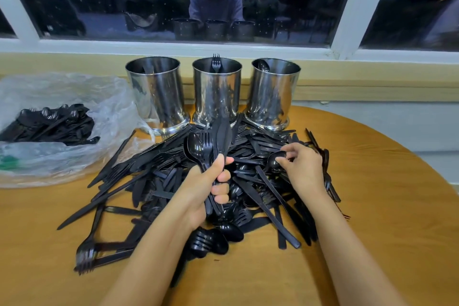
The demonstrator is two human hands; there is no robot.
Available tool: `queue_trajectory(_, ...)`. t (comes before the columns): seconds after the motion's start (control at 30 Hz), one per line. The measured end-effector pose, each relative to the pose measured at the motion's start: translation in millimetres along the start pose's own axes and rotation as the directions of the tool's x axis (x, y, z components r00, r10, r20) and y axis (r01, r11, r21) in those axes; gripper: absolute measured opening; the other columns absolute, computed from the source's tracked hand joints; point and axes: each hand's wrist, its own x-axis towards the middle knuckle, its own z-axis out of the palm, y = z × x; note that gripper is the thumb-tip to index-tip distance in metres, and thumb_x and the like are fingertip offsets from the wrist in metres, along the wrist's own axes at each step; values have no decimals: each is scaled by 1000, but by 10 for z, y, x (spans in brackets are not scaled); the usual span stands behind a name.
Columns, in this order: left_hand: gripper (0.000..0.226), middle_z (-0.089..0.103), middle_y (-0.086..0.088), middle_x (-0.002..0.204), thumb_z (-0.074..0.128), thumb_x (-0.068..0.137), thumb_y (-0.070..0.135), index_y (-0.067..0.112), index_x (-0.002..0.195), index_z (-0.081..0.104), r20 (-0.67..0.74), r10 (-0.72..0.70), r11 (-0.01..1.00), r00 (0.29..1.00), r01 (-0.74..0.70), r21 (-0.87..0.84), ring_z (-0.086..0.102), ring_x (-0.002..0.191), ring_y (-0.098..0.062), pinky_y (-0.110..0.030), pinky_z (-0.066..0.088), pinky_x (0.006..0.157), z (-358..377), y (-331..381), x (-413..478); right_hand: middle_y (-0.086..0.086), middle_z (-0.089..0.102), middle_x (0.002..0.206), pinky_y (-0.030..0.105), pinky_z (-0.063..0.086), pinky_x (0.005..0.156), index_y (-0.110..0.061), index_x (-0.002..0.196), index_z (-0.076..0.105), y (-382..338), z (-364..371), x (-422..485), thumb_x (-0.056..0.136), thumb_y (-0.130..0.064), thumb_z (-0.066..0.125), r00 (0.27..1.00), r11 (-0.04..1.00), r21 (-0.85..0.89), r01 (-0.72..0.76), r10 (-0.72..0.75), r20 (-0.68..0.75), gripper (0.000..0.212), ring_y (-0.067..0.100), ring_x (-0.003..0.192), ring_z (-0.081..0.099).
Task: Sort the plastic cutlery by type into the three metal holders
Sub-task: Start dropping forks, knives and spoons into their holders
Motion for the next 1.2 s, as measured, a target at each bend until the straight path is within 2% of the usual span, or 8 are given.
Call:
queue_trajectory(0.13,30,39,5,60,50,99,32,8,114,60,-12,1,999,1000,-2,-34,28,47,-7,-19,28,40,23,-57,45,-6,64,82,14,48,67,-18,94,66,-106,-96,107,90,-12,66,982,962,251,104,-59,-181,7,0,71,55)
queue_trajectory(0.3,37,35,5,62,52,94,39,9,115,57,-47,24,993,999,-29,-117,27,48,-7,-18,30,40,-36,-64,71,-17,60,82,11,43,67,-25,90,60,-431,-284,240,94,-9,59,920,834,457,310,-143,-364,17,-8,71,54)
queue_trajectory(0.43,58,34,6,62,57,78,52,10,117,57,-55,29,995,998,-34,-96,27,47,-6,-18,30,40,-73,-39,71,-10,62,79,13,46,65,-27,94,66,-715,-362,155,92,-9,61,946,749,587,307,-308,-101,19,-1,69,55)
queue_trajectory(0.6,66,34,8,58,57,66,67,8,95,54,14,25,998,1000,-26,56,29,48,-7,-18,33,44,-73,-49,42,-9,66,77,14,48,72,-16,89,69,-933,-192,-14,86,-12,71,832,797,500,340,-502,234,5,2,72,60)
queue_trajectory(0.73,72,36,5,63,68,65,66,8,106,56,91,2,998,996,-7,59,30,50,-8,-20,32,48,-32,-58,4,-12,64,76,11,43,66,-16,88,69,-979,28,-118,86,-12,71,827,778,505,374,-526,198,5,-2,71,56)
queue_trajectory(0.9,39,38,3,64,67,86,36,7,108,53,165,-18,999,986,9,53,32,51,-8,-20,33,46,11,-92,-19,-17,65,80,13,38,66,-23,87,72,-963,124,-183,82,-16,76,845,757,520,396,-522,118,9,1,74,51)
queue_trajectory(1.03,18,43,3,64,51,100,21,7,110,56,26,59,997,998,-57,-57,39,52,-10,-22,40,50,-6,-37,-15,-11,65,96,14,43,67,-22,117,67,-880,-19,-101,83,-17,74,884,761,547,349,-462,78,35,1,76,52)
queue_trajectory(1.2,14,39,5,61,54,100,23,9,100,57,-177,142,976,974,-168,-141,30,47,-6,-17,32,42,-128,23,17,-12,65,78,7,43,68,-19,102,71,-531,-110,-25,87,-15,70,922,918,297,261,-329,206,15,-4,66,52)
